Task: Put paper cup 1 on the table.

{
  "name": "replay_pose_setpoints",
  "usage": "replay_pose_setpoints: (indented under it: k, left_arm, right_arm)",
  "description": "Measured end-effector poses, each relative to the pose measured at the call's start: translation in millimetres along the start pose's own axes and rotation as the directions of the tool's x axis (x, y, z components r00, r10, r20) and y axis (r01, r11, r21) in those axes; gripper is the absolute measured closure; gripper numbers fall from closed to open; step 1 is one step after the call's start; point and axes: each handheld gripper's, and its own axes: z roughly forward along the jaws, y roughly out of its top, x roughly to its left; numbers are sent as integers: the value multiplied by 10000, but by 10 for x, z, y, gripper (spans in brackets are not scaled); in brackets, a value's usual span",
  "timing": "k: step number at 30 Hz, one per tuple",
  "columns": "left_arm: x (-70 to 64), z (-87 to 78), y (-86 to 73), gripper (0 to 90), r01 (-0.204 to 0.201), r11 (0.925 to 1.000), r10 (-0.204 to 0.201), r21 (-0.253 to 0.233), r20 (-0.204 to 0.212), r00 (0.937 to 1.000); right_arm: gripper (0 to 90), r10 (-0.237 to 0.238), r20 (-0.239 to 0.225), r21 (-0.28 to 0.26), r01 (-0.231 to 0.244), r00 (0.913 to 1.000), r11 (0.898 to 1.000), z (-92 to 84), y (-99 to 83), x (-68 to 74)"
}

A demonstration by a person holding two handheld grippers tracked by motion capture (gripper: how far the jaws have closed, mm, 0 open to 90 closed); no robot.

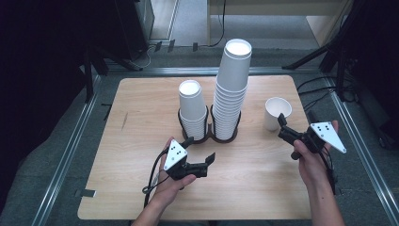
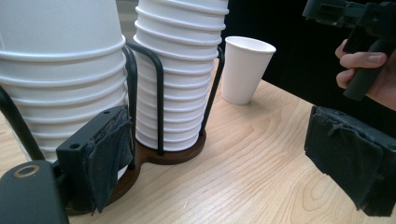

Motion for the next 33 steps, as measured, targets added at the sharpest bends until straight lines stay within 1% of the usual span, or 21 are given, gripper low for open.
replay_pose_setpoints:
  k: [3, 5, 8, 9, 11, 13, 14, 15, 19, 22, 24, 26, 28, 30, 32, 33]
  left_arm:
    - [0, -1, -4, 81, -17, 10000, 17, 33, -59, 10000]
    - [0, -7, -11, 81, -27, 10000, 27, 25, -94, 10000]
    - [14, -19, -16, 81, -82, 10000, 81, -18, -260, 9996]
    - [23, -24, -14, 81, -26, 10000, 25, -48, -306, 9995]
    - [34, -22, -13, 81, -56, 10000, 53, -81, -403, 9992]
    - [35, 4, -10, 81, -12, 10000, 9, -52, -532, 9986]
    - [38, 18, -2, 81, -83, 10000, 82, -7, -593, 9982]
    - [39, 29, 4, 81, -71, 10000, 70, -24, -602, 9982]
    - [45, 89, 60, 81, -145, 9998, 138, -97, -698, 9975]
    - [37, 140, 87, 81, -58, 9998, 44, -189, -749, 9972]
    - [27, 181, 106, 81, -34, 9997, 17, -227, -756, 9971]
    - [18, 209, 126, 82, -52, 9996, 31, -279, -728, 9973]
    - [11, 242, 147, 81, -67, 9996, 45, -286, -790, 9969]
    - [13, 282, 178, 81, 10, 9995, -34, -303, -805, 9967]
    - [12, 321, 206, 81, 30, 9995, -60, -312, -963, 9953]
    - [13, 334, 217, 82, 75, 9993, -108, -354, -964, 9953]
  right_arm:
    - [0, 53, 6, -91, -53, 10000, 9999, -31, 51, -1]
    - [0, -73, 32, -108, 73, 10000, 9999, -40, 90, 5]
    - [0, -106, 11, -137, 107, 9999, 9998, -44, 166, 42]
    - [0, -200, -53, -171, 199, 9998, 9997, -41, 191, 62]
    - [0, -354, -149, -192, 352, 9993, 9992, -40, 244, 112]
    - [0, -355, -279, -206, 349, 9990, 9992, -39, 296, 157]
    - [0, -414, -369, -227, 406, 9985, 9989, -38, 329, 192]
    - [0, -476, -457, -213, 466, 9978, 9987, -34, 352, 219]
    - [0, -354, -797, -229, 337, 9962, 9992, -16, 447, 321]
    - [0, -258, -853, -227, 240, 9960, 9995, -3, 513, 395]
    - [0, -160, -988, -206, 140, 9950, 9997, 6, 550, 429]
    - [0, -183, -1065, -257, 156, 9941, 9995, 13, 593, 461]
    - [0, -148, -1194, -290, 114, 9927, 9995, 21, 644, 502]
    - [0, -153, -1336, -239, 122, 9909, 9996, 34, 688, 556]
    - [0, -249, -1348, -229, 220, 9906, 9995, 62, 729, 623]
    - [0, -195, -1386, -211, 167, 9902, 9996, 75, 745, 655]
